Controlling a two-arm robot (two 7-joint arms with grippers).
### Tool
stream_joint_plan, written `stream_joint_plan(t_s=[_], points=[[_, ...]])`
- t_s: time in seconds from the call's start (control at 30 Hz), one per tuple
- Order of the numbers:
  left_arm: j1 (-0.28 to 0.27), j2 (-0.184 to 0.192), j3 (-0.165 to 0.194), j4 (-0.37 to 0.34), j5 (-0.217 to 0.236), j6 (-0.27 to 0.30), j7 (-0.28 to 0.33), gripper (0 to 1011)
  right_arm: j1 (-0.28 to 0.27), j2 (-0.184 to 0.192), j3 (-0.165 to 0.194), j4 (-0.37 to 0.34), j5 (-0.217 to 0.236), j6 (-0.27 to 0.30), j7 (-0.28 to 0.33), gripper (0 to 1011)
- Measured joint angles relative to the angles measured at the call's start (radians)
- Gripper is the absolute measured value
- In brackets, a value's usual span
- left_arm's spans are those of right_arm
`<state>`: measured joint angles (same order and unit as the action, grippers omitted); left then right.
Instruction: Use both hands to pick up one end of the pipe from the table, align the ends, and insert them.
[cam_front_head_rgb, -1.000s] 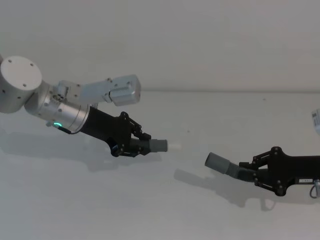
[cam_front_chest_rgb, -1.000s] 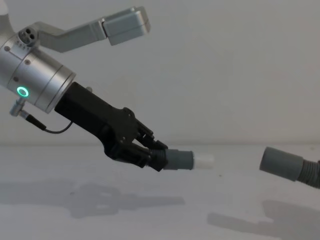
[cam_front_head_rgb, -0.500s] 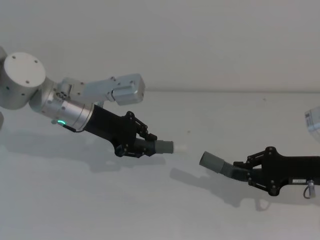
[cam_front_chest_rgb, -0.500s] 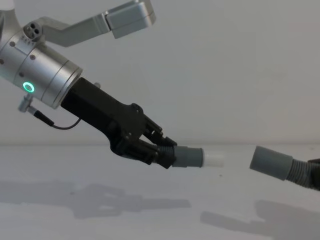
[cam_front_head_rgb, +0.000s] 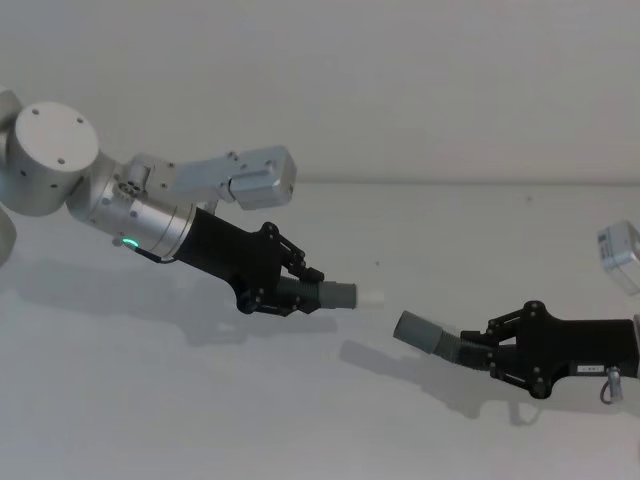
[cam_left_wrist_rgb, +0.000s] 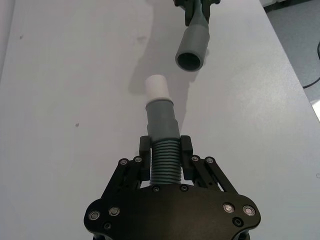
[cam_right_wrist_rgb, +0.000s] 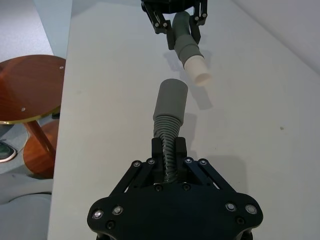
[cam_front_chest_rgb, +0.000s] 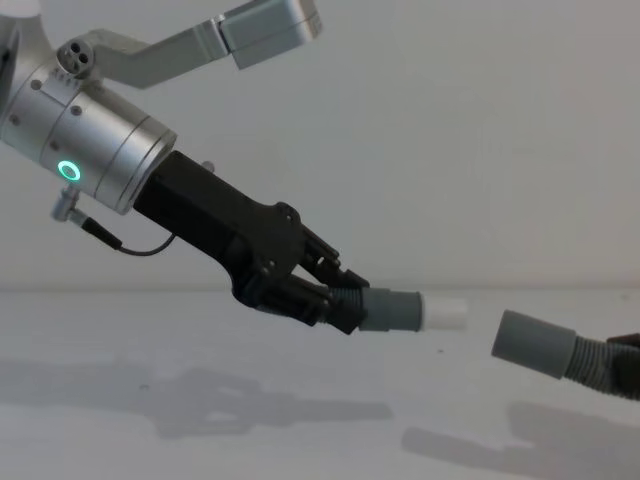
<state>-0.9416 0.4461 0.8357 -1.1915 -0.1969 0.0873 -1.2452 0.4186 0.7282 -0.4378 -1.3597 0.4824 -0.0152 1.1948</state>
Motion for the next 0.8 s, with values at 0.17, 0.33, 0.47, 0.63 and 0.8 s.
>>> stream_joint_plan(t_s=[0.17, 0.33, 0.47, 0.63, 0.8], points=[[-0.003, -0.002, 0.004, 0.002, -0.007, -0.008, -0.007, 328, 0.002, 0.0, -0.007, 0.001, -0.001, 0.004, -0.006, 124], [-0.006, -0.004, 0.007, 0.003, -0.017, -0.016, -0.013, 328, 0.006, 0.0, -0.014, 0.004, -0.003, 0.005, -0.011, 124], [-0.006, -0.004, 0.009, 0.003, -0.025, -0.021, -0.017, 328, 0.009, 0.0, -0.018, 0.006, -0.003, 0.006, -0.014, 124], [-0.007, -0.004, 0.01, 0.004, -0.033, -0.026, -0.023, 328, 0.012, 0.0, -0.023, 0.008, -0.004, 0.006, -0.02, 124], [-0.008, -0.003, 0.012, 0.002, -0.042, -0.029, -0.027, 328, 0.015, 0.001, -0.027, 0.009, -0.004, 0.007, -0.027, 124]])
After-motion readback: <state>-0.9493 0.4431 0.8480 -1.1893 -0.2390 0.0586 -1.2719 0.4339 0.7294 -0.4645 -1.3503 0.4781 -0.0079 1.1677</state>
